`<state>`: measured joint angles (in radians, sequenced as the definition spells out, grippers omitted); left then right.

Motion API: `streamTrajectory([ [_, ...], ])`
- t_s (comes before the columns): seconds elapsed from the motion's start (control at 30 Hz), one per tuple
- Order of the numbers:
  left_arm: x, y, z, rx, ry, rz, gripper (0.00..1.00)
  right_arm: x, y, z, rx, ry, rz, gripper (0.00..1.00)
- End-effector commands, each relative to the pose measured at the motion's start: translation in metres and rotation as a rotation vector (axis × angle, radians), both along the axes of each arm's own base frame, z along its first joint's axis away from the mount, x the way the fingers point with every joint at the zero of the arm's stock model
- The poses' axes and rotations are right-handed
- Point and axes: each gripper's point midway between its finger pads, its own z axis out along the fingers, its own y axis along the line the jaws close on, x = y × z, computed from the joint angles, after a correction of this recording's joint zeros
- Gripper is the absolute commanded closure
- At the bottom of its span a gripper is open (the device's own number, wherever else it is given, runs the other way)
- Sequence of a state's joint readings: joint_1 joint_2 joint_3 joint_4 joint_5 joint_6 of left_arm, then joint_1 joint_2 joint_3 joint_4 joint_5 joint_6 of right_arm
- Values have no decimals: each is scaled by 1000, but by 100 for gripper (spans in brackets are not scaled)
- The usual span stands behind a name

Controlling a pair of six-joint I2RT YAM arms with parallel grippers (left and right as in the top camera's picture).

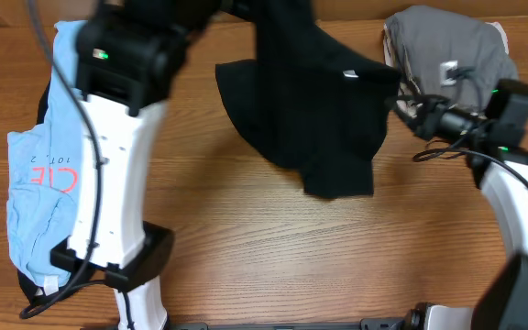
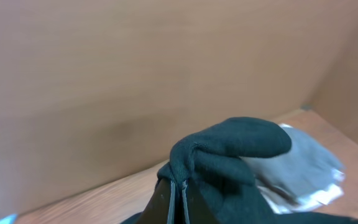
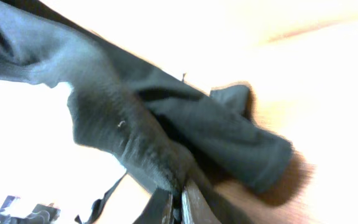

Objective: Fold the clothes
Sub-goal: 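Grasp the shirt's other corner with the right gripper and raise it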

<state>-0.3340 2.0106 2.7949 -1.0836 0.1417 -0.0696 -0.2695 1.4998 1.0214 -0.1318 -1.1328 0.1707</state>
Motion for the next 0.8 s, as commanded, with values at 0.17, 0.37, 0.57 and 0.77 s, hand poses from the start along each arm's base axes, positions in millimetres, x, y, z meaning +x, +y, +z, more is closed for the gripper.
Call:
streamTrajectory([
  [0.17,-20,60,28,1,-36,123,96,-13,-34,99,-362,-19,-344,96],
  [0.37,-33,74,8,101,31,159,96,-47,-51,135,-564,85,-482,96],
  [0.57,-64,92,22,178,3,199,96,-83,-53,169,-619,88,-501,96],
  [0.77,-123,125,74,187,-145,306,96,-110,-49,206,-633,21,-507,96],
])
